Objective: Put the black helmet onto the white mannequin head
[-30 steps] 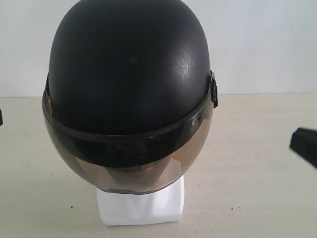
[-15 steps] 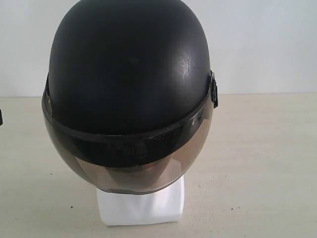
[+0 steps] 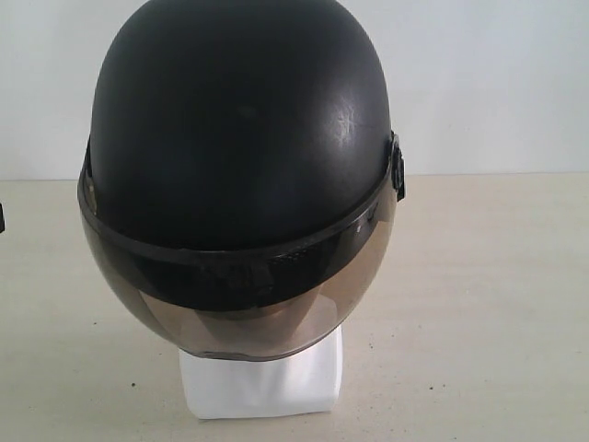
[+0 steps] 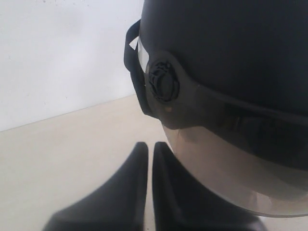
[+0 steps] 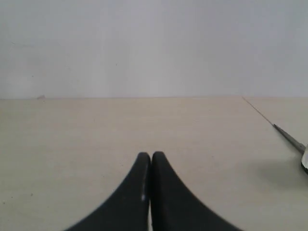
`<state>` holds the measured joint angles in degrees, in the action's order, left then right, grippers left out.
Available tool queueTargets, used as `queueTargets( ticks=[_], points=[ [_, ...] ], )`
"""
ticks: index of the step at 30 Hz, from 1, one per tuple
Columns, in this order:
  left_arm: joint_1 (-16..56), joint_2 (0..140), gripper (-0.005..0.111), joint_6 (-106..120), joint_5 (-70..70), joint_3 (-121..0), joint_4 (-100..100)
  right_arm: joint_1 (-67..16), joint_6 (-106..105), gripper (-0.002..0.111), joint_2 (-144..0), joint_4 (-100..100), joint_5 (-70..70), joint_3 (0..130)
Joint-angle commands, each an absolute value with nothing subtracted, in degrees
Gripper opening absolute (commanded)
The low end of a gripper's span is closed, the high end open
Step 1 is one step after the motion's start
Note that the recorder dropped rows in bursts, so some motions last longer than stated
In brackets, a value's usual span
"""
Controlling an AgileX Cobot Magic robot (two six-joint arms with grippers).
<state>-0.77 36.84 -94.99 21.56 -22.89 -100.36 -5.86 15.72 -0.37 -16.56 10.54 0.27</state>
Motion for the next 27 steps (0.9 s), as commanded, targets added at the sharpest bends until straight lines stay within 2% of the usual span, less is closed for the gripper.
queueTargets(
  ticks=[1, 11, 27],
  points=[
    [-0.96, 36.42, 0.005, -95.54, 21.01, -22.63, -99.95, -5.74, 6.84, 0.0, 0.0, -8.69, 14.17, 0.0],
    [-0.96, 36.42, 0.005, -95.54, 21.01, -22.63, -99.95, -5.74, 3.28, 0.0, 0.0, -2.75, 19.3, 0.0],
    [-0.96, 36.42, 0.005, -95.54, 21.01, -22.63, -99.95, -5.74, -0.58, 0.0, 0.0, -1.72, 19.63, 0.0]
  ],
)
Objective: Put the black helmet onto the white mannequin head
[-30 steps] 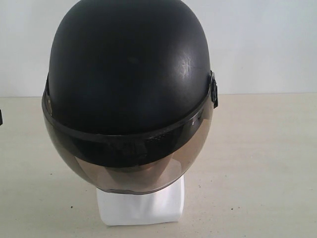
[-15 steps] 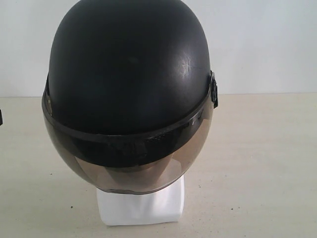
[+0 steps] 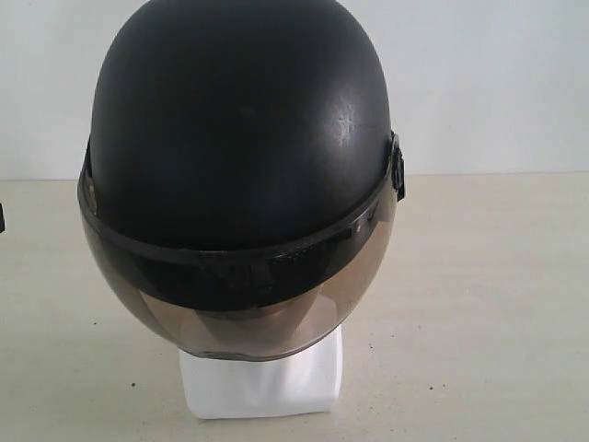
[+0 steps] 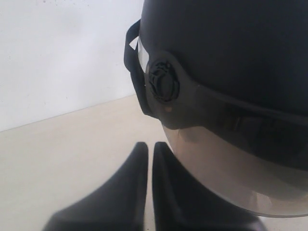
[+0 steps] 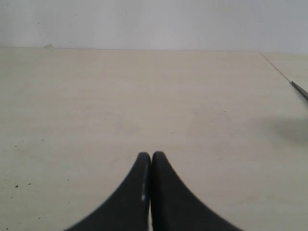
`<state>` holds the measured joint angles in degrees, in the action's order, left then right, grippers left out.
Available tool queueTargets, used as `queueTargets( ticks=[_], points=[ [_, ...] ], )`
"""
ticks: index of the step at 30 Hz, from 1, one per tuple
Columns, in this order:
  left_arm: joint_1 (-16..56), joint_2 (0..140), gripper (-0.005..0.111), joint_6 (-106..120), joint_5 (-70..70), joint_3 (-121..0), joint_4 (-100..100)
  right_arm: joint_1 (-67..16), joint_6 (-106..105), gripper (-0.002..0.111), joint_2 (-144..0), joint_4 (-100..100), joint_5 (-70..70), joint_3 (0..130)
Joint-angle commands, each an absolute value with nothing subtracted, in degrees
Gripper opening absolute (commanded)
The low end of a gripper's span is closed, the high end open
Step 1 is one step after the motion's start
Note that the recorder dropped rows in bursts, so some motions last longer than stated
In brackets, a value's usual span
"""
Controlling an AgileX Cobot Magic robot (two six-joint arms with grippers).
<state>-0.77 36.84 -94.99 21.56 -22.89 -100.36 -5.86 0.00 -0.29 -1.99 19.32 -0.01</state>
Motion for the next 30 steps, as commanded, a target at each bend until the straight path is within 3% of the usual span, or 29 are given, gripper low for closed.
queueTargets(
  ticks=[1, 30],
  points=[
    [-0.96, 36.42, 0.005, -95.54, 21.01, -22.63, -99.95, -5.74, -0.58, 0.0, 0.0, -1.72, 19.94, 0.0],
    [-0.96, 36.42, 0.005, -95.54, 21.01, -22.63, -99.95, -5.84, -0.46, 0.0, 0.0, -1.72, 18.96, 0.0]
  ],
)
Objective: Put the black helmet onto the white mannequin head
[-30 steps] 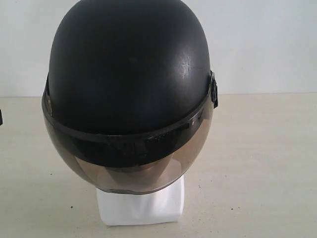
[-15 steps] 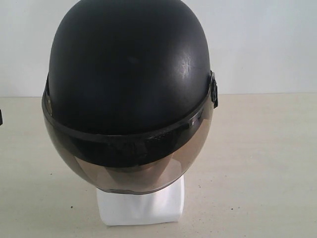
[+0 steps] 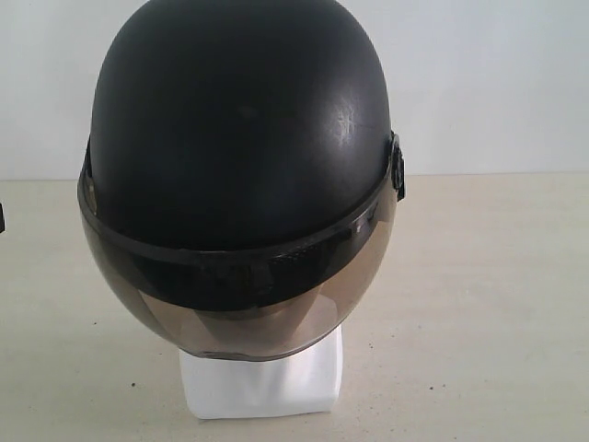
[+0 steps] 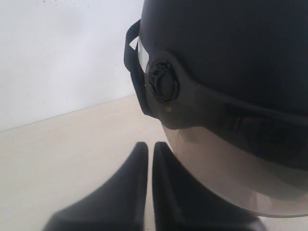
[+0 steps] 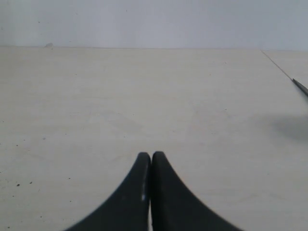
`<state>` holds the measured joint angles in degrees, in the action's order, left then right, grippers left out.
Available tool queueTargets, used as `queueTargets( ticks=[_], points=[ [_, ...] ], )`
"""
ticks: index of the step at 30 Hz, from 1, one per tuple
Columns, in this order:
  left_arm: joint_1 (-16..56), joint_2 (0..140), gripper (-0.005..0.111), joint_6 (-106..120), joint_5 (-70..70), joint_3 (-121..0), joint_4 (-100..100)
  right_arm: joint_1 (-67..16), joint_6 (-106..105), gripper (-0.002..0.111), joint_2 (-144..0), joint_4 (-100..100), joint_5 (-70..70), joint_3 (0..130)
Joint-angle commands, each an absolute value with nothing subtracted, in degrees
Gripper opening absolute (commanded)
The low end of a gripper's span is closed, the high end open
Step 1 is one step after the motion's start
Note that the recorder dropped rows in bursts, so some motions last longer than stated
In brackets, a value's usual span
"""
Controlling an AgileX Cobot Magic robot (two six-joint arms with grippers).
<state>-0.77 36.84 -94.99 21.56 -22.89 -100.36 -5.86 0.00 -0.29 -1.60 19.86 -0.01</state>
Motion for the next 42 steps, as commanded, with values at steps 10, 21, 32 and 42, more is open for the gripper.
queueTargets(
  ticks=[10, 21, 32, 42],
  points=[
    [-0.96, 36.42, 0.005, -95.54, 21.01, -22.63, -99.95, -5.22, -0.46, 0.0, 0.0, -1.72, 18.96, 0.0],
    [-0.96, 36.42, 0.005, -95.54, 21.01, -22.63, -99.95, -5.24, -0.46, 0.0, 0.0, -1.72, 18.96, 0.0],
    [-0.96, 36.42, 0.005, -91.66, 19.16, -22.63, -99.95, -5.24, -0.6, 0.0, 0.0, -1.72, 18.96, 0.0],
    [-0.96, 35.37, 0.005, -68.46, 0.69, -22.27, -99.95, -5.24, -0.35, 0.0, 0.0, -1.72, 18.96, 0.0]
  ],
)
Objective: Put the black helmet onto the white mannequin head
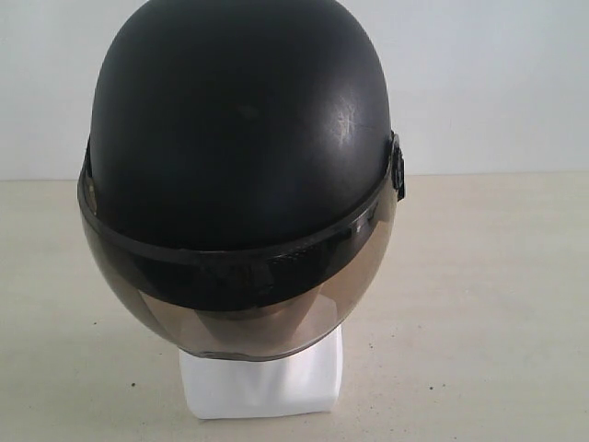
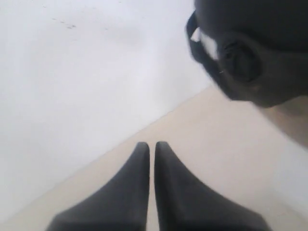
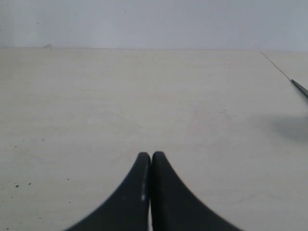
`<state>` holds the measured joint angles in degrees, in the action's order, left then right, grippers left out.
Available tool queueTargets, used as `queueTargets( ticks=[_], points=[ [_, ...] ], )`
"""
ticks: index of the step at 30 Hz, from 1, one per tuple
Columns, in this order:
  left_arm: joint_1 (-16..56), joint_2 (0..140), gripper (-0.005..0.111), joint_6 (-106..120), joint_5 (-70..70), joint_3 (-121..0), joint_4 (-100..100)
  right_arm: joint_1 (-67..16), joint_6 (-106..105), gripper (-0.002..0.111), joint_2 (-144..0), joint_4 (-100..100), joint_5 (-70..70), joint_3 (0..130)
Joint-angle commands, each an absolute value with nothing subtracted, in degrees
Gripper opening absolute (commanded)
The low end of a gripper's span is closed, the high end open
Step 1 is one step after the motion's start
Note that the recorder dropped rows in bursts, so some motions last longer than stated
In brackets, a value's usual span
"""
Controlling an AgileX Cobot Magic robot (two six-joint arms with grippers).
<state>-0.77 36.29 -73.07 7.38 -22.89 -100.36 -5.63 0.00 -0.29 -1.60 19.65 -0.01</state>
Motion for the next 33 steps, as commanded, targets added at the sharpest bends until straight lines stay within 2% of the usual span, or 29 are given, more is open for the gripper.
queueTargets(
  ticks=[1, 12, 15, 18, 19, 20, 23, 26, 33],
  points=[
    [-0.96, 34.83, 0.005, -68.46, 0.53, -21.89, -99.95, -5.24, -0.35, 0.0, 0.0, -1.72, 18.96, 0.0],
    [-0.96, 26.58, 0.005, -68.35, 3.05, -19.29, -99.9, -5.24, -0.35, 0.0, 0.0, -1.72, 18.96, 0.0],
    [-0.96, 23.29, 0.005, -58.97, 2.95, -18.76, -85.81, -5.24, -0.35, 0.0, 0.0, -1.72, 18.96, 0.0],
    [-0.96, 19.16, 0.005, -31.34, 2.66, -18.32, -54.21, -5.24, -0.35, 0.0, 0.0, -1.72, 18.96, 0.0],
    [-0.96, 18.53, 0.005, -27.25, 2.22, -18.32, -50.35, -5.24, -0.35, 0.0, 0.0, -1.72, 18.96, 0.0],
    [-0.96, 17.12, 0.005, -18.84, 0.0, -18.32, -37.19, -5.24, -0.35, 0.0, 0.0, -1.72, 18.96, 0.0],
    [-0.96, 14.06, 0.005, -10.59, -10.14, -18.32, -19.29, -5.24, -0.35, 0.0, 0.0, -1.72, 18.96, 0.0],
    [-0.85, 11.4, 0.005, -10.34, -17.45, -17.6, -16.88, -5.24, -0.35, 0.0, 0.0, -1.72, 18.96, 0.0],
    [-0.85, 4.95, 0.005, -6.09, -17.23, -8.91, -15.05, -5.24, -0.35, 0.0, 0.0, -1.72, 18.96, 0.0]
  ],
)
